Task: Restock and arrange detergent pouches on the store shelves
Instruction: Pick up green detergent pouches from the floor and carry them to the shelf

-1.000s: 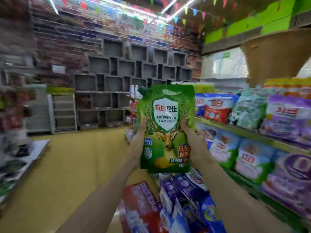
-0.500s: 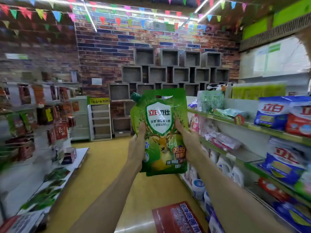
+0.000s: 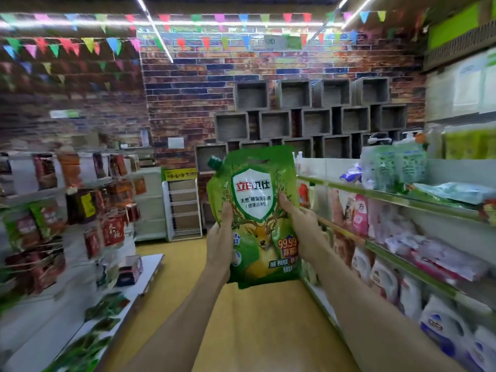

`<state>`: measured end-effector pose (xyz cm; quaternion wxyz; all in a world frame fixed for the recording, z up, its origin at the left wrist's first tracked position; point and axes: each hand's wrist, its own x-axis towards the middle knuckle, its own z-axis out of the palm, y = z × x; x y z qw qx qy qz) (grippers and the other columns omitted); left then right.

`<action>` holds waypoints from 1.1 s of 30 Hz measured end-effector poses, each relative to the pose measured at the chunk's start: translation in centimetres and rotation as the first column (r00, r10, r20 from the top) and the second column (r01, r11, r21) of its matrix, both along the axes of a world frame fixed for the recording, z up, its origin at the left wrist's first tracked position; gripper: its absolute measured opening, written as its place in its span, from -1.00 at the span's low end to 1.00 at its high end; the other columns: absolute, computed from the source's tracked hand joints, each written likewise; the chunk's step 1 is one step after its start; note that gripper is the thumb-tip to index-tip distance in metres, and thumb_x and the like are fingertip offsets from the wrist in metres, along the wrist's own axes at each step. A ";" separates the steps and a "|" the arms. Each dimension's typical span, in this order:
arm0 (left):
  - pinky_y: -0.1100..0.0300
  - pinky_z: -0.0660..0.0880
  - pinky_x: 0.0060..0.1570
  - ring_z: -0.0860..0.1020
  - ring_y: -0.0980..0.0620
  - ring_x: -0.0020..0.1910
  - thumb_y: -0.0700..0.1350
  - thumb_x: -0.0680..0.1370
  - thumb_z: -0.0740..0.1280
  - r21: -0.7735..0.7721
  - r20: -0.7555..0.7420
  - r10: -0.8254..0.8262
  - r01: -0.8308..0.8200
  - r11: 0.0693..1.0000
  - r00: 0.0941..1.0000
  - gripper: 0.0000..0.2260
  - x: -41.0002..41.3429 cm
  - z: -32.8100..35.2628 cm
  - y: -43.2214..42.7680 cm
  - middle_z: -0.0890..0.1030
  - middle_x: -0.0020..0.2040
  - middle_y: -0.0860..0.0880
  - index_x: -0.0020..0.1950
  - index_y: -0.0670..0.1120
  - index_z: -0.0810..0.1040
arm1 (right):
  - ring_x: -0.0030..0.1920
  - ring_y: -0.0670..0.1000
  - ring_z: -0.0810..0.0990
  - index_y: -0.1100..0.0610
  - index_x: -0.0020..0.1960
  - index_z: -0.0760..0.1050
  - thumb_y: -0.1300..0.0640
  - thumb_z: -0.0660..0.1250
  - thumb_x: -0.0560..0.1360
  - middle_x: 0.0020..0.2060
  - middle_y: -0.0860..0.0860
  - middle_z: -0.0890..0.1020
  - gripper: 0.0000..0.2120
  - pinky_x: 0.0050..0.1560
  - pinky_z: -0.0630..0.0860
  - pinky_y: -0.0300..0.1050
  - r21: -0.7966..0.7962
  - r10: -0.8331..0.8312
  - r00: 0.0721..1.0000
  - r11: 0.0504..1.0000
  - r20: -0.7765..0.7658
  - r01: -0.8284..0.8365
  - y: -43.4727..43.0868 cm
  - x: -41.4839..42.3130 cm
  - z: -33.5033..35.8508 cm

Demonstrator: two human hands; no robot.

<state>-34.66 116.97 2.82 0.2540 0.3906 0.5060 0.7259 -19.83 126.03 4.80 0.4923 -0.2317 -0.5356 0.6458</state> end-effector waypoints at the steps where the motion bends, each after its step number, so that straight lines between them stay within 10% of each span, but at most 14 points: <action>1: -0.04 0.67 -0.07 0.73 -0.12 -0.07 0.49 0.37 0.27 0.003 0.003 0.010 -0.010 1.000 1.000 -0.32 -1.0 0.3 1.7 0.75 -0.04 -0.13 0.14 -0.05 0.65 | -0.32 0.16 0.67 0.24 0.07 0.54 -0.23 0.53 0.24 -0.31 0.11 0.70 -0.36 0.07 0.61 0.33 0.005 0.013 1.000 1.000 -0.001 -0.013 1.9 -1.1 0.3; 7: 0.31 0.52 -0.52 0.68 0.10 -0.43 0.40 0.46 0.26 -0.002 -0.004 0.037 -0.037 0.999 0.999 -0.43 -5.9 1.4 10.5 0.74 -0.30 0.01 0.08 -0.07 0.67 | -0.29 0.14 0.71 0.15 0.02 0.56 -0.38 0.57 0.02 -0.35 0.07 0.73 -0.21 -0.02 0.66 0.24 0.010 0.013 1.000 1.000 -0.002 -0.013 11.6 -6.4 0.2; 17: 0.36 0.47 -0.56 0.62 0.15 -0.52 0.35 0.50 0.25 0.003 -0.007 -0.054 0.054 0.999 0.999 -0.48 -12.0 0.3 28.1 0.68 -0.43 0.06 -0.04 -0.09 0.66 | -0.22 0.20 0.67 0.22 0.10 0.55 -0.24 0.52 0.27 -0.15 0.19 0.72 -0.37 0.12 0.58 0.35 -0.002 -0.056 0.998 0.998 -0.009 0.056 27.5 -11.4 -0.8; 21: 0.25 0.57 -0.46 0.72 0.01 -0.34 0.35 0.48 0.28 0.005 -0.007 -0.173 0.173 0.985 0.985 -0.48 -13.3 0.2 36.9 0.75 -0.27 -0.05 0.00 -0.10 0.67 | -0.41 -0.11 0.69 0.09 -0.06 0.52 -0.17 0.47 0.38 -0.45 -0.15 0.69 -0.64 -0.29 0.67 -0.15 0.008 -0.224 0.975 0.975 0.011 0.224 34.5 -11.5 -1.1; 26: 0.20 0.61 -0.42 0.74 -0.03 -0.27 0.39 0.43 0.30 0.008 -0.013 -0.343 0.344 0.939 0.939 -0.47 -11.2 0.8 47.5 0.76 -0.21 -0.07 -0.01 -0.06 0.68 | -0.12 0.18 0.74 0.22 0.29 0.50 -0.33 0.52 0.17 -0.02 0.14 0.74 -0.11 0.00 0.67 0.16 -0.011 -0.420 0.908 0.908 0.013 0.420 41.0 -8.9 -0.2; 29: 0.19 0.60 -0.41 0.72 -0.05 -0.30 0.44 0.41 0.26 -0.015 -0.060 -0.434 0.434 0.901 0.899 -0.45 -8.0 0.4 52.8 0.74 -0.26 -0.05 -0.12 -0.04 0.66 | -0.36 0.06 0.73 0.14 -0.12 0.67 -0.25 0.53 0.25 -0.27 0.06 0.76 -0.53 -0.38 0.64 -0.13 -0.016 -0.550 0.835 0.835 0.009 0.550 44.2 -5.3 -0.5; 33: 0.28 0.55 -0.47 0.68 0.09 -0.40 0.41 0.47 0.20 -0.012 -0.081 -0.546 0.547 0.837 0.834 -0.49 -2.1 -0.6 58.0 0.73 -0.31 0.06 -0.03 0.02 0.64 | -0.30 0.08 0.75 0.13 -0.16 0.66 -0.30 0.54 0.19 -0.27 0.06 0.76 -0.48 -0.40 0.63 -0.14 -0.012 -0.679 0.733 0.733 0.046 0.680 46.1 0.5 -1.1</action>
